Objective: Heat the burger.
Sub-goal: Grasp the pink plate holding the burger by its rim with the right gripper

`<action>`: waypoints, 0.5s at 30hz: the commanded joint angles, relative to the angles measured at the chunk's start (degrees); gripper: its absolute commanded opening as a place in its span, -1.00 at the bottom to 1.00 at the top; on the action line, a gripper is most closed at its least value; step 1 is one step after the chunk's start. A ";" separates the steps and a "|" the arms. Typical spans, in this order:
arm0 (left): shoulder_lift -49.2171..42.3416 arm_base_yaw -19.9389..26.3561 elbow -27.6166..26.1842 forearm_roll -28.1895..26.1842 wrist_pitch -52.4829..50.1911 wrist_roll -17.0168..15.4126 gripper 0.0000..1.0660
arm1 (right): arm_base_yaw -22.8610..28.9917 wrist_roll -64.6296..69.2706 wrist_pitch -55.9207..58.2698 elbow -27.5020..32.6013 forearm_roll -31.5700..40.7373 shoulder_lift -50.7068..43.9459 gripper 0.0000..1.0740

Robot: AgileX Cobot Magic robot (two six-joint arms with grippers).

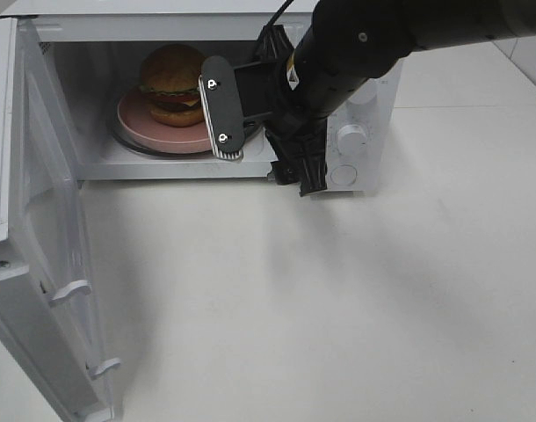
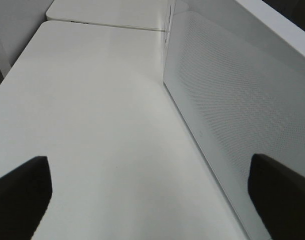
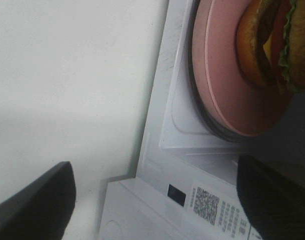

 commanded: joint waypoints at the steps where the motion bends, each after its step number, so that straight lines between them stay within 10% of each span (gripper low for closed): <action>1: -0.97 0.23 0.17 -0.46 -0.57 0.11 0.87 | 0.23 0.29 -0.52 -3.27 -0.29 2.92 0.54; 15: -0.97 0.23 0.17 -0.46 -0.57 0.11 0.87 | 0.23 0.29 -0.40 -14.55 2.58 13.64 0.47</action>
